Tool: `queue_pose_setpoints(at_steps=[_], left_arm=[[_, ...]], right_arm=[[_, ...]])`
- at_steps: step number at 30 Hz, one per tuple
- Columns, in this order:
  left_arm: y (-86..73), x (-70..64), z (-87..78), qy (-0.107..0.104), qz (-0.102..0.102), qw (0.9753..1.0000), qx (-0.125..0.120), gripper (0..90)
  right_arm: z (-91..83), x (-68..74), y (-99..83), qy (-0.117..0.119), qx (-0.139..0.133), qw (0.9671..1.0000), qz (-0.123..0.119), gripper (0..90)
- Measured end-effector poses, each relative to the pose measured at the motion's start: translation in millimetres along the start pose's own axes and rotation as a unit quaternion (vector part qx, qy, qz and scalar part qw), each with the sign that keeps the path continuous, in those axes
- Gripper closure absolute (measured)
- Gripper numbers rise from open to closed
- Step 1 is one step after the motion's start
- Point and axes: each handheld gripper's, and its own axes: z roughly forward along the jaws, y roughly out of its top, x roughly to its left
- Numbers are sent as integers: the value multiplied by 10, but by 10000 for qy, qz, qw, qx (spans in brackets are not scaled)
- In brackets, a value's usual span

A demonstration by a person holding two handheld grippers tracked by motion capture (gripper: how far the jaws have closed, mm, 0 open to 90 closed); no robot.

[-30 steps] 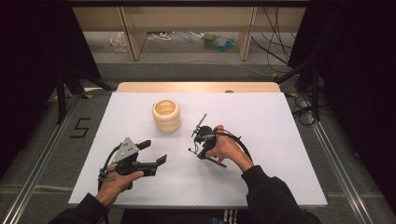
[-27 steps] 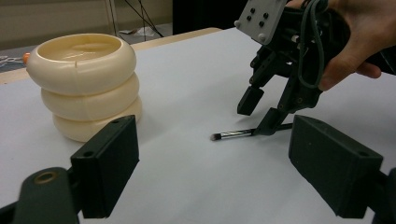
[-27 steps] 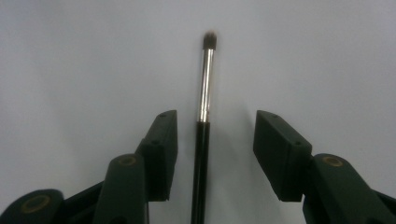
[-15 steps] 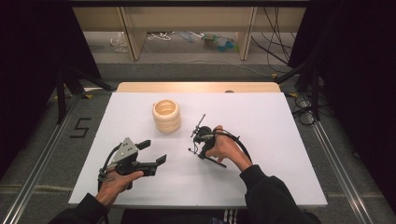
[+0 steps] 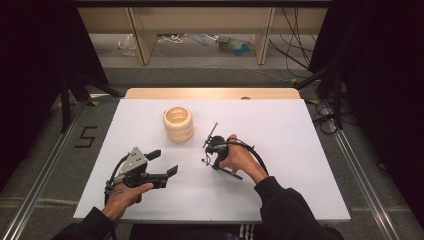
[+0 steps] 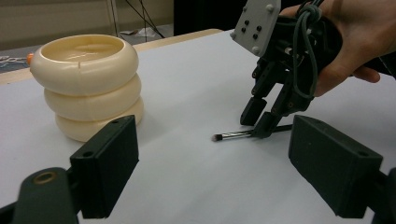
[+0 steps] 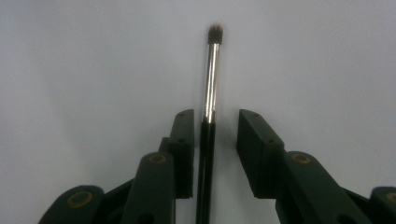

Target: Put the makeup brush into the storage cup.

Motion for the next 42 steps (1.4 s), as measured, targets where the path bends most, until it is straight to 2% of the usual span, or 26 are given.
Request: queue_pose_setpoints(at_steps=[1, 2, 5, 6, 9, 16, 18, 22, 24, 25, 27, 30, 31, 32, 33, 34, 35, 37, 42], left_arm=[[-1, -2, -1, -1, 4, 10000, 6, 156], [1, -2, -2, -5, 14, 10000, -1, 157], [4, -2, -2, 13, -7, 10000, -24, 157], [4, 3, -2, 0, 38, 10000, -17, 157], [1, -1, 1, 10, 13, 10000, -10, 157], [3, 2, -1, 13, 26, 10000, -19, 157], [4, 3, -3, 13, 45, 10000, -13, 157], [3, -1, 0, 14, 19, 10000, -17, 157], [7, 6, -3, -3, 83, 10000, -23, 157], [3, -3, -1, 25, -18, 10000, -30, 157], [2, -3, -2, 30, -18, 10000, -28, 157], [6, 2, 4, 24, 29, 10000, -36, 157], [7, 1, 4, 23, 59, 10000, -28, 157], [6, -5, 4, 9, 41, 10000, -19, 157], [5, -8, 4, 2, 15, 10000, -33, 157], [6, -6, 2, 4, 12, 10000, -39, 157], [10, -2, -5, 34, 41, 10000, -16, 157], [13, 9, -7, 27, 79, 10000, -36, 157], [21, 15, -13, 36, 45, 10000, -75, 157]], right_arm=[[0, 5, 2, -18, 12, 10000, -34, 694], [6, 16, 4, 67, -52, 10000, 1, 705], [2, 38, 6, 48, -21, 10000, 56, 736], [1, 26, 2, -15, 37, 10000, -49, 748], [7, 41, 8, 98, -7, 10000, 1, 774], [2, 65, 26, 57, 72, 9999, 115, 802], [5, 53, 26, -20, 102, 9999, 30, 810], [12, 69, 37, -3, 85, 9999, 94, 825], [12, 70, 44, -22, 111, 9999, 78, 831], [13, 71, 46, -27, 116, 9999, 80, 832], [17, 73, 47, -78, 107, 9999, 60, 833], [10, 104, 62, -77, 177, 9996, 208, 835], [17, 101, 60, -140, 160, 9997, 116, 834], [18, 80, 57, -252, 205, 9994, -97, 835], [19, 101, 64, -205, 178, 9996, 4, 835], [20, 103, 65, -200, 176, 9996, 3, 835], [19, 85, 61, -269, 202, 9993, -139, 835], [15, 114, 65, -179, 170, 9997, 22, 835], [-33, 111, 56, -130, -4, 9999, -8, 836]])
